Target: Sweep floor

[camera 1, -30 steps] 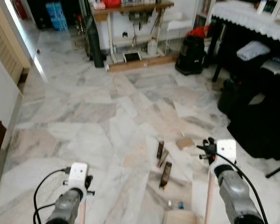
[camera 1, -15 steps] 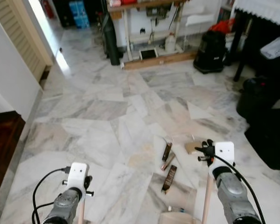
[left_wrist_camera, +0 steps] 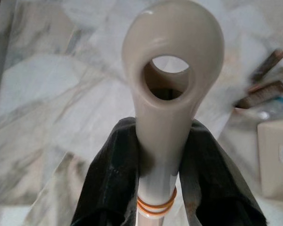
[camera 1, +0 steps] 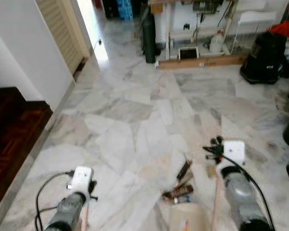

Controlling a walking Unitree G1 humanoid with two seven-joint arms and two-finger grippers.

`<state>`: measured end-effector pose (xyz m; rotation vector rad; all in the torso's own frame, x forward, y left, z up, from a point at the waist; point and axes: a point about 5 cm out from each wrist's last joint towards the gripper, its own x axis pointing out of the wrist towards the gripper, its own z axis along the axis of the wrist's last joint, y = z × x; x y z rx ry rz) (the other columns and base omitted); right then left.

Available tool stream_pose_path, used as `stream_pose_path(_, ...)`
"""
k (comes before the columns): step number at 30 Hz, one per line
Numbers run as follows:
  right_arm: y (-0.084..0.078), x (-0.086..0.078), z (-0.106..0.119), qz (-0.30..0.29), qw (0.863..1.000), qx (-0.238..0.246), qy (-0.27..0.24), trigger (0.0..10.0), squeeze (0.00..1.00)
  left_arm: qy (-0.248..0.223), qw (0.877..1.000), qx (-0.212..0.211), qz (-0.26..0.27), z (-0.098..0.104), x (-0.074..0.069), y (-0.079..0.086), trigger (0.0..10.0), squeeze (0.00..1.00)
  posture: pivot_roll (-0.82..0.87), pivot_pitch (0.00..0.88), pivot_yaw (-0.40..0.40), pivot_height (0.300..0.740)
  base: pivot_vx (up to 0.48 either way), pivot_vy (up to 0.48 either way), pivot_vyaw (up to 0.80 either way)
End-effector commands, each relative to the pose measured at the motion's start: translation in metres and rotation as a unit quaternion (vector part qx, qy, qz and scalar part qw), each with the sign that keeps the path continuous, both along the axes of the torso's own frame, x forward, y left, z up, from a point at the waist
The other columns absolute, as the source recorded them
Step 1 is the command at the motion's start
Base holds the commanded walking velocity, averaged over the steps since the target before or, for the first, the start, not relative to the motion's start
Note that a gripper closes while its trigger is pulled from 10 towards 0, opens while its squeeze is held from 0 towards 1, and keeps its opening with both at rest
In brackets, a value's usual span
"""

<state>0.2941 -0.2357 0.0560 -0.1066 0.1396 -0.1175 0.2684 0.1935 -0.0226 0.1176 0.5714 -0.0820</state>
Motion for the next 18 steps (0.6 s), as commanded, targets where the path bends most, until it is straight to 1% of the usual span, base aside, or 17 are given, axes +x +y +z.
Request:
stream_pose_path(1, 0.0118, -0.0046, -0.0138, 0.009, 0.999, 0.019, 0.028, 10.0, 0.00, -0.001, 1.000, 0.011, 0.009, 0.0025, 0.0003, 0.0116, 10.0, 0.00, -0.22, 0.000, 0.136, 0.740, 0.000, 0.000, 0.00)
stream_pose_path(5, 0.0112, -0.0046, -0.0153, 0.011, 0.999, 0.015, 0.036, 10.0, 0.00, -0.008, 1.000, 0.003, 0.014, 0.0038, 0.0019, 0.0103, 10.0, 0.00, -0.22, 0.000, 0.131, 0.740, 0.000, 0.000, 0.00)
stream_pose_path(7, 0.0108, -0.0023, -0.0121, 0.007, 0.999, 0.019, 0.028, 10.0, 0.00, -0.007, 1.000, 0.003, 0.009, 0.0033, 0.0015, 0.0088, 10.0, 0.00, -0.21, 0.000, 0.139, 0.740, 0.000, 0.000, 0.00)
stream_pose_path(9, 0.0103, -0.0017, -0.0110, 0.004, 0.999, 0.021, 0.025, 10.0, 0.00, -0.006, 1.000, 0.005, 0.007, 0.0029, 0.0012, 0.0081, 10.0, 0.00, -0.20, 0.000, 0.128, 0.740, 0.000, 0.000, 0.00)
stream_pose_path(14, 0.0128, -0.0030, -0.0146, 0.014, 0.999, 0.018, 0.034, 10.0, 0.00, -0.007, 1.000, 0.004, 0.012, 0.0029, 0.0013, 0.0078, 10.0, 0.00, -0.18, 0.000, 0.120, 0.740, 0.000, 0.000, 0.00)
stream_pose_path(18, 0.0135, -0.0026, -0.0152, 0.019, 0.999, 0.017, 0.037, 10.0, 0.00, -0.003, 1.000, 0.001, 0.017, 0.0000, -0.0025, 0.0090, 10.0, 0.00, -0.18, 0.000, 0.105, 0.740, 0.000, 0.000, 0.00)
